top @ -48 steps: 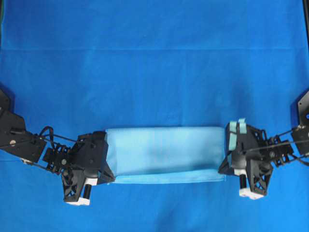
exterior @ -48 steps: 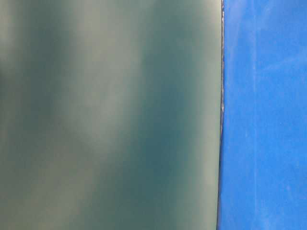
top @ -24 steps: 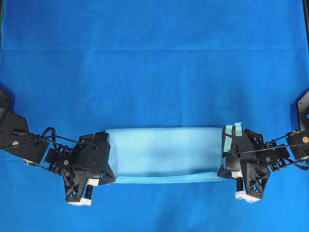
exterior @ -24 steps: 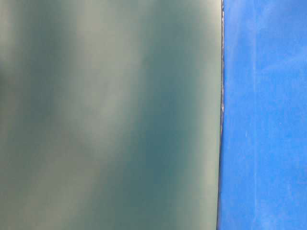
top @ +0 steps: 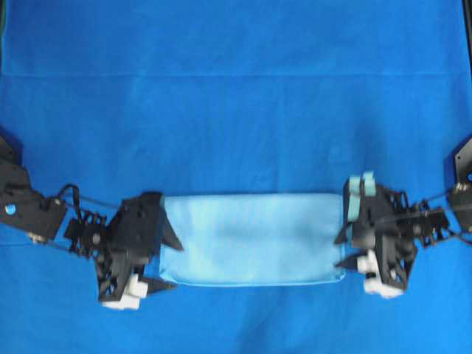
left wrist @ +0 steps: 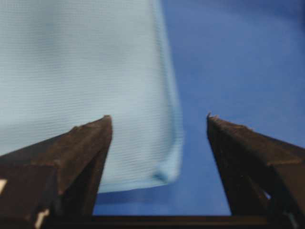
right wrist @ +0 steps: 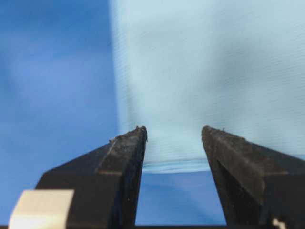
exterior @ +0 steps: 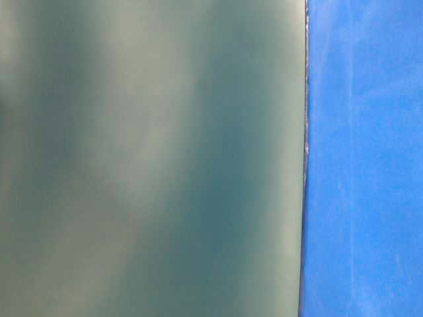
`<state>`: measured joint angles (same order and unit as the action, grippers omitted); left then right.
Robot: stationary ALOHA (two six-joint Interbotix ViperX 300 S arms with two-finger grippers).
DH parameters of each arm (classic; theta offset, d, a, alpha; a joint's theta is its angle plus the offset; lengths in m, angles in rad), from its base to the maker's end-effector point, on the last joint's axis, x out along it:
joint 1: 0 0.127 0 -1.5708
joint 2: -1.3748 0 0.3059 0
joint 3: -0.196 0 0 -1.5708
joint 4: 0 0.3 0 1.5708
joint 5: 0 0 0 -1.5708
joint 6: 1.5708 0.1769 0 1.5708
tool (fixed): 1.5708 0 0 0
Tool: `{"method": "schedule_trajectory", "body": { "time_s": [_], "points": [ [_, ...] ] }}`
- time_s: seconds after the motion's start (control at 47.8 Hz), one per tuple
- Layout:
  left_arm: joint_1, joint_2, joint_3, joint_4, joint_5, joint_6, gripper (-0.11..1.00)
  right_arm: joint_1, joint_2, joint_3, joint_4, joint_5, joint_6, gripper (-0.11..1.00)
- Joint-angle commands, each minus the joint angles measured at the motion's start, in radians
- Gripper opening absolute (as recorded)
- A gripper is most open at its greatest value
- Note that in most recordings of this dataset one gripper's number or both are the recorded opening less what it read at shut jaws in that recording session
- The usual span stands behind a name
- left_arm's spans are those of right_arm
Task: Fold the light blue towel.
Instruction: 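Release the corners and reposition both grippers at the folded strip's ends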
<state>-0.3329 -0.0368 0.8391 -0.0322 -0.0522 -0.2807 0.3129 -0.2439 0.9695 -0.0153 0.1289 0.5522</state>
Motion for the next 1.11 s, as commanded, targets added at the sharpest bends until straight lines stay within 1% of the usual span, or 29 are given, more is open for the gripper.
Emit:
{"method": "schedule_trajectory", "body": {
  "time_s": [0.0, 0.042, 0.125, 0.209, 0.293, 0.376, 0.565, 0.795, 0.941, 1.025, 1.088],
  "points": [
    [0.044, -0.031, 0.006, 0.0, 0.003, 0.003, 0.7, -0.066, -0.034, 0.006, -0.032, 0.014, 0.0, 0.55],
    [0.067, -0.034, 0.012, 0.0, 0.003, 0.005, 0.71, -0.11, -0.034, 0.012, -0.046, 0.026, 0.0, 0.55],
    [0.107, -0.031, 0.02, 0.002, 0.008, 0.006, 0.7, -0.17, -0.028, 0.015, -0.064, 0.044, 0.0, 0.55],
    [0.138, -0.018, 0.028, 0.002, 0.009, 0.006, 0.7, -0.202, -0.012, 0.015, -0.089, 0.048, 0.0, 0.55],
    [0.163, 0.002, 0.032, 0.002, 0.009, 0.008, 0.7, -0.219, 0.014, 0.009, -0.114, 0.046, 0.0, 0.56],
    [0.184, 0.021, 0.032, 0.002, 0.009, 0.008, 0.71, -0.23, 0.04, 0.006, -0.126, 0.043, 0.0, 0.56],
    [0.204, 0.06, 0.034, 0.003, 0.009, 0.012, 0.71, -0.239, 0.1, 0.003, -0.129, 0.034, 0.0, 0.56],
    [0.222, 0.095, 0.04, 0.002, 0.009, 0.029, 0.7, -0.259, 0.133, 0.009, -0.129, 0.003, 0.0, 0.56],
    [0.222, 0.098, 0.041, 0.003, 0.014, 0.029, 0.65, -0.259, 0.133, 0.008, -0.129, 0.003, 0.0, 0.55],
    [0.221, 0.097, 0.041, 0.003, 0.028, 0.028, 0.54, -0.255, 0.133, 0.006, -0.13, 0.005, 0.0, 0.55],
    [0.218, 0.098, 0.04, 0.002, 0.044, 0.028, 0.4, -0.244, 0.133, 0.006, -0.13, 0.006, 0.0, 0.53]
  ]
}}
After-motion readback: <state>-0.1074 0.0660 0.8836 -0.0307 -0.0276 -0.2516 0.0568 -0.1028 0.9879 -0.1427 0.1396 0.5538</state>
